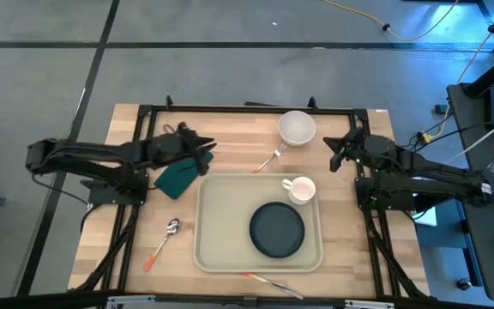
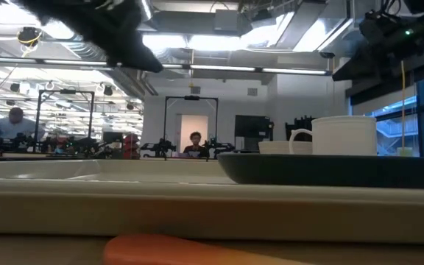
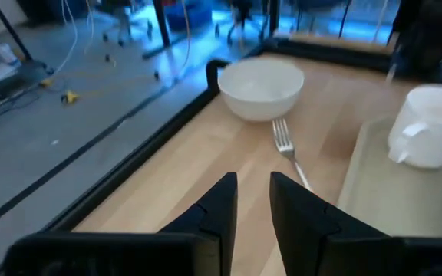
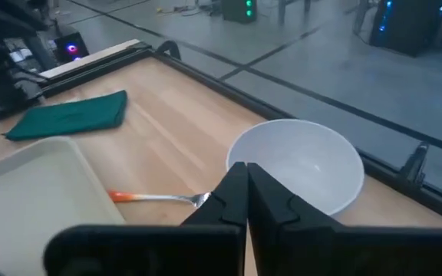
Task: Set up tray
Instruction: Put the white bowl on the black plate
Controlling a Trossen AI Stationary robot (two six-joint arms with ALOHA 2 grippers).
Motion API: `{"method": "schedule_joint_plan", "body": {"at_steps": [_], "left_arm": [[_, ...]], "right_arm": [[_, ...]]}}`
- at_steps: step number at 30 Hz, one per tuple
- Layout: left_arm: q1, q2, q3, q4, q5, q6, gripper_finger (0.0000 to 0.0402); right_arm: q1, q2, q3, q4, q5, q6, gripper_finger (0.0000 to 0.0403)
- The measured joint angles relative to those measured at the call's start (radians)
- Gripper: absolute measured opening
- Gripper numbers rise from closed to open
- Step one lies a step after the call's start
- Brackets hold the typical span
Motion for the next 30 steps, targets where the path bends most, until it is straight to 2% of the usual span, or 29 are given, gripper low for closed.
{"method": "schedule_joint_plan", "body": {"at_steps": [7, 12, 17, 21, 24, 30], "left_arm": [[0.042, -0.173, -0.195, 0.144, -0.001, -0.070, 0.0072], [0.064, -0.195, -0.257, 0.166, 0.000, -0.141, 0.0072], [0.070, -0.195, -0.278, 0.167, -0.003, -0.165, 0.0072], [0.069, -0.194, -0.279, 0.166, -0.010, -0.163, 0.0072], [0.069, -0.194, -0.279, 0.157, -0.004, -0.147, 0.0072], [0.068, -0.194, -0.279, 0.155, -0.001, -0.123, 0.0072]], "right_arm": [[-0.135, 0.225, 0.172, -0.092, 0.002, 0.031, 0.0002], [-0.258, 0.408, 0.294, -0.154, 0.003, 0.010, 0.0006], [-0.328, 0.551, 0.369, -0.152, 0.002, -0.155, 0.0033], [-0.374, 0.639, 0.412, -0.152, -0.058, -0.164, 0.0072], [-0.410, 0.693, 0.428, -0.151, -0.127, -0.155, 0.0117], [-0.479, 0.776, 0.432, -0.152, -0.137, -0.101, 0.0199]]}}
